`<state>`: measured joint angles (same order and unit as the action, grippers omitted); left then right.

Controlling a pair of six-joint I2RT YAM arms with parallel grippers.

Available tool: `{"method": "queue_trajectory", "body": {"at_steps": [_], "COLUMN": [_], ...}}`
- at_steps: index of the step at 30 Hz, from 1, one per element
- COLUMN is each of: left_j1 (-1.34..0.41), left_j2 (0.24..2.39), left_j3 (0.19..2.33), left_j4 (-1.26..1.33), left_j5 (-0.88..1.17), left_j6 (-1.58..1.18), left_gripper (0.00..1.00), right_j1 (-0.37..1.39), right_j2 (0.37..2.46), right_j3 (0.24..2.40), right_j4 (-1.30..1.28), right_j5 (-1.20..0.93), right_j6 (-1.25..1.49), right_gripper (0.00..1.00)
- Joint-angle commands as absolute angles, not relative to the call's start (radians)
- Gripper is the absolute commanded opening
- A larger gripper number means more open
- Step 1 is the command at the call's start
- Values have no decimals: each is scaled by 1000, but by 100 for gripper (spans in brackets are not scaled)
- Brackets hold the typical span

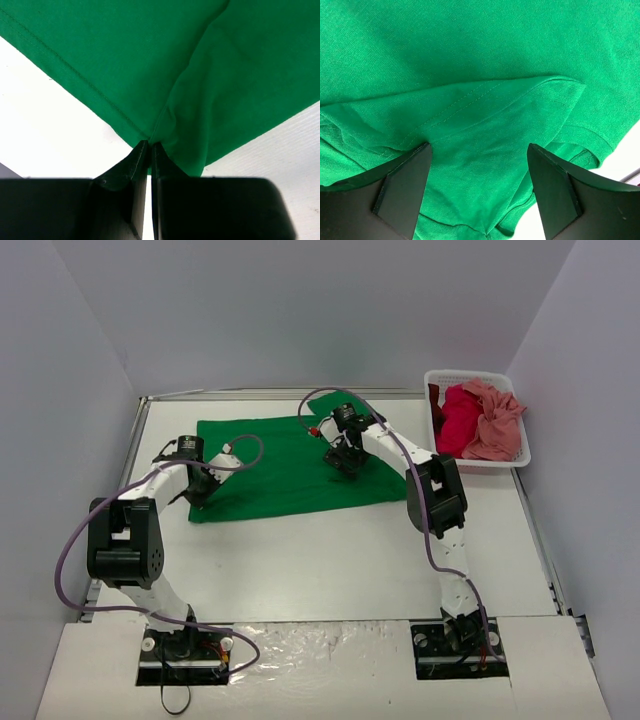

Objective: Fold and stack the t-shirts
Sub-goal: Fold the flattened tshirt in 1/3 of the way

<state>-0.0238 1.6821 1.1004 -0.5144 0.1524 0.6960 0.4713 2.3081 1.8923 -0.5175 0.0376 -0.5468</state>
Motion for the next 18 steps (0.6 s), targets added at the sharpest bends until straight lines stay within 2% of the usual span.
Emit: {"method": "queue_trajectory", "body": {"at_steps": [1, 11, 18], "left_j1": [-15, -15, -17], "left_j2": [1644, 1654, 1652], "left_j3": [1104, 1100, 1092], "left_j4": [-512, -506, -509], "left_j5": [173, 183, 184], "left_j6": [683, 672, 663], "left_gripper": [2, 2, 2], "right_j1": [469, 471, 495], "right_j2": [2253, 2278, 2371], "right_j3": [1862, 1893, 2038], "right_j4": [-554, -552, -560], "right_j5": [40, 11, -57], "right_j6": [-545, -529, -512], "right_gripper": [74, 74, 74]}}
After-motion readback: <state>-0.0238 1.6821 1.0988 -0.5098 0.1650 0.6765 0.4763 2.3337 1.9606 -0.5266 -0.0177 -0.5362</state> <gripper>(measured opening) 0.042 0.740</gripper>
